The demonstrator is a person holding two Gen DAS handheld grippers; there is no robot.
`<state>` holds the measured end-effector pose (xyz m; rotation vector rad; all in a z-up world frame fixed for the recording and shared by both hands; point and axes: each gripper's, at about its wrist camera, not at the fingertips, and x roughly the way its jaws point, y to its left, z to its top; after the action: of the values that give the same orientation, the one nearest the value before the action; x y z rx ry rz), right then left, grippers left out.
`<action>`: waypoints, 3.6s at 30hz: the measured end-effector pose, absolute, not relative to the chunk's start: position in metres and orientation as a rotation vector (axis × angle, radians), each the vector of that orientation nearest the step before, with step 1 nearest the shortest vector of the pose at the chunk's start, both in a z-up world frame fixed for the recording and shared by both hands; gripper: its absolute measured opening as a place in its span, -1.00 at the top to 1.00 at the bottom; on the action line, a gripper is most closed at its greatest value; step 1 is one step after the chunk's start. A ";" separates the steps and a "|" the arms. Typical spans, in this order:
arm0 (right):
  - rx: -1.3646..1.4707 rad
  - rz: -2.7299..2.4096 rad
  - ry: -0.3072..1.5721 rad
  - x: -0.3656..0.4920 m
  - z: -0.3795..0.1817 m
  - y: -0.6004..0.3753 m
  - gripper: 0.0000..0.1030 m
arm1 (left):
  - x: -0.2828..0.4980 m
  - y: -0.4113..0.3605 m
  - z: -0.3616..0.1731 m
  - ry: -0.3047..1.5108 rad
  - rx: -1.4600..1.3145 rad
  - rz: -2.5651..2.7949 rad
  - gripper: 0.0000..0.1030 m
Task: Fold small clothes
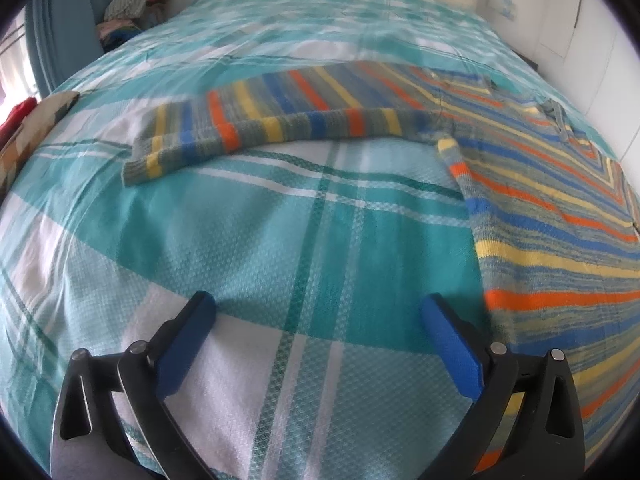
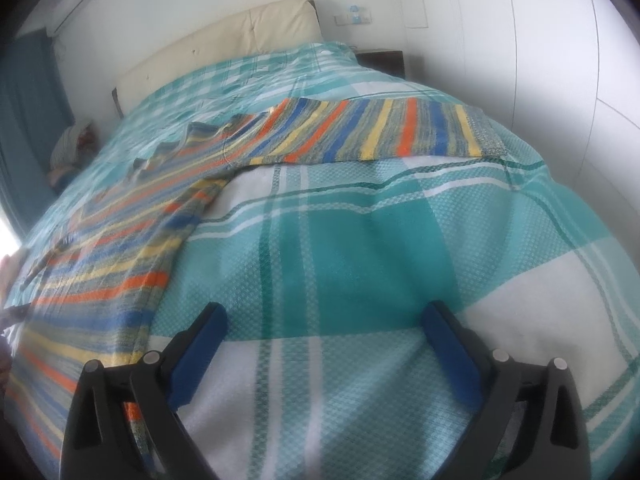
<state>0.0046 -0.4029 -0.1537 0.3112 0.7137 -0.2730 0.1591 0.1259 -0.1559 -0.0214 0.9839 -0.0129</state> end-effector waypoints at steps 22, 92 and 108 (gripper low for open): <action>0.278 -0.264 0.784 0.016 -0.151 -0.397 -0.99 | 0.149 0.123 -0.149 0.959 0.042 -0.004 -0.99; 0.204 -0.070 0.828 0.136 -0.087 -0.381 -0.31 | 0.152 0.131 -0.136 0.871 -0.107 0.011 -0.99; 0.235 -0.259 0.746 0.060 -0.152 -0.442 -0.73 | 0.156 0.121 -0.153 0.929 -0.026 0.039 -0.99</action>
<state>0.0595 -0.4420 -0.1515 0.2354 0.7463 -0.2587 0.1562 0.1207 -0.1534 -0.0262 0.9293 0.0394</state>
